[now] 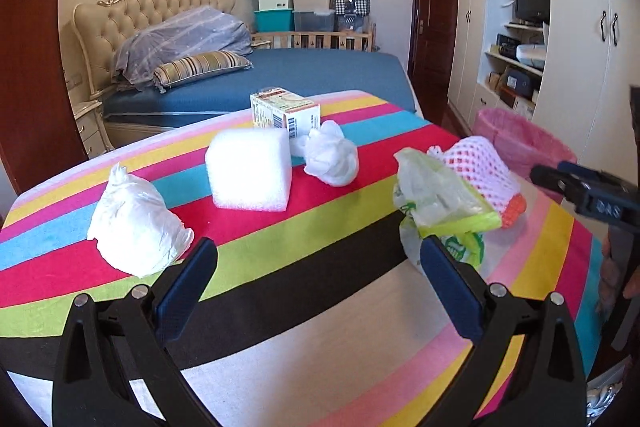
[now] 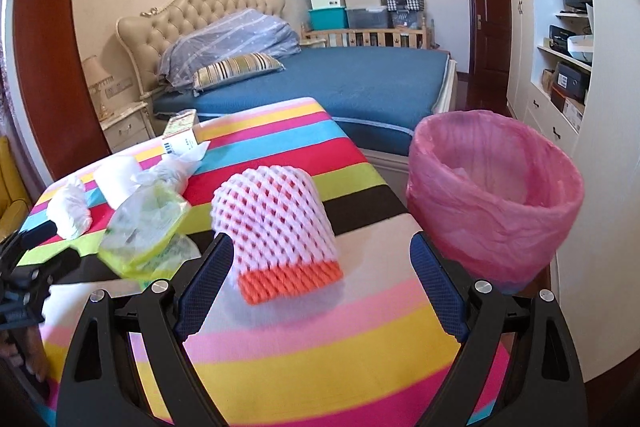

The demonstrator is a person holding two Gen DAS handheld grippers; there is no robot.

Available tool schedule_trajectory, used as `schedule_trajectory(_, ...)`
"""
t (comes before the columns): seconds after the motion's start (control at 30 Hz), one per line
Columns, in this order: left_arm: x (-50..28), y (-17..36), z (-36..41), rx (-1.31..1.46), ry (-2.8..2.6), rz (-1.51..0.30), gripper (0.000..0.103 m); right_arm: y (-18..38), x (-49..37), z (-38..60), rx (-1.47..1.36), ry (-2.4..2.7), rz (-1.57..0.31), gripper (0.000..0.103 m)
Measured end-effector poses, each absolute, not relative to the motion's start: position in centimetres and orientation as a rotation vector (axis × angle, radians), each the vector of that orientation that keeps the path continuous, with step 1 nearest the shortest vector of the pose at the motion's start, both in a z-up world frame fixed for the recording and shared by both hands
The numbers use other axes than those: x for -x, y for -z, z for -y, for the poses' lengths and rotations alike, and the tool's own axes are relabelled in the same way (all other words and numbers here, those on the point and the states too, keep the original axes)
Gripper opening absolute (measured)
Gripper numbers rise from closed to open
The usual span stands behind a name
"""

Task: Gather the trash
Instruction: 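Move both open tools back over the table items, then grasp the pink foam fruit net with the right tool while the left tool grasps the clear plastic bag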

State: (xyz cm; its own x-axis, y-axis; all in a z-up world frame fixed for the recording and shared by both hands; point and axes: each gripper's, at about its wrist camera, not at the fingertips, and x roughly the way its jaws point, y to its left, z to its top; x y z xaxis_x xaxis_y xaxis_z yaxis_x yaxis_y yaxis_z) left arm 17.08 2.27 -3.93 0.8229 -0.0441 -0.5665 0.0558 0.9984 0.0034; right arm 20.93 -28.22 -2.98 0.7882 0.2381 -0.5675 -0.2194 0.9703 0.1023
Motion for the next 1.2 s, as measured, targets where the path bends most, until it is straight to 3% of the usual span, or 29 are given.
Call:
schedule_trajectory(0.53, -16.7, 3.3, -1.3, -0.031, 0.080, -0.559, 0.098, 5.0, -26.4, 23.7, 0.077, -0.265, -0.767, 0.084)
schedule_trajectory(0.6, -16.8, 3.3, -1.6, -0.016, 0.080, -0.565, 0.098, 5.1, -26.4, 23.5, 0.081, -0.287, -0.773, 0.075)
schedule_trajectory(0.63, -16.9, 3.4, -1.7, -0.008, 0.081, -0.567, 0.098, 5.1, -26.3, 23.6, 0.075, -0.298, -0.765, 0.062)
schedule_trajectory(0.7, -17.1, 3.4, -2.1, 0.017, 0.081, -0.576, 0.098, 4.9, -26.0, 23.7, 0.065, -0.315, -0.752, 0.056)
schedule_trajectory(0.77, -17.3, 3.5, -2.5, 0.039, 0.080, -0.581, 0.098, 4.5, -25.4, 23.9, 0.056, -0.314, -0.726, 0.035)
schedule_trajectory(0.87, -17.4, 3.6, -3.0, 0.065, 0.075, -0.585, 0.098, 3.9, -24.0, 24.6, 0.036, -0.305, -0.675, 0.029)
schedule_trajectory(1.2, -17.0, 3.5, -2.1, 0.073, 0.097, -0.571, 0.098, 2.3, -20.6, 28.2, -0.024, -0.219, -0.533, 0.026)
